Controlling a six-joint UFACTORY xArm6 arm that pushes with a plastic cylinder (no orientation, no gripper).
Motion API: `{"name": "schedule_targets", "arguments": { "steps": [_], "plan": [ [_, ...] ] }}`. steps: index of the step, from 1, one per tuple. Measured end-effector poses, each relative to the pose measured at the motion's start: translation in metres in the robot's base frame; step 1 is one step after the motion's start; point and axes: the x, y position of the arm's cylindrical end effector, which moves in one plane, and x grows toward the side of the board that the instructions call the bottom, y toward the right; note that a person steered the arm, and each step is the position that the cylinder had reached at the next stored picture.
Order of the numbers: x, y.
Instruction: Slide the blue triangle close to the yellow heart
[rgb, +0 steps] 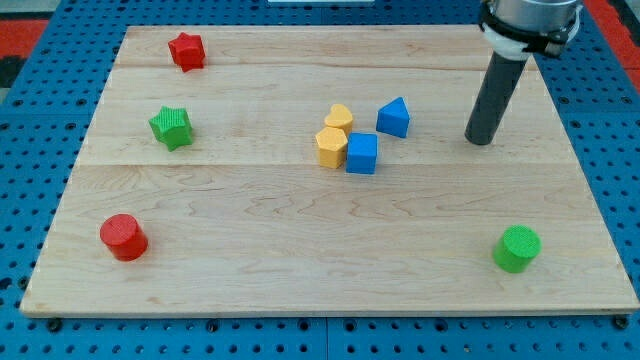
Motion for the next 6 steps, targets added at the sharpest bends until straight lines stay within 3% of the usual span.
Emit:
{"name": "schedule_targets", "arguments": {
  "steps": [1, 2, 4, 6],
  "plan": [
    [-0.027, -0.002],
    [-0.028, -0.002],
    [-0.027, -0.083],
    [-0.031, -0.101]
  ]
}}
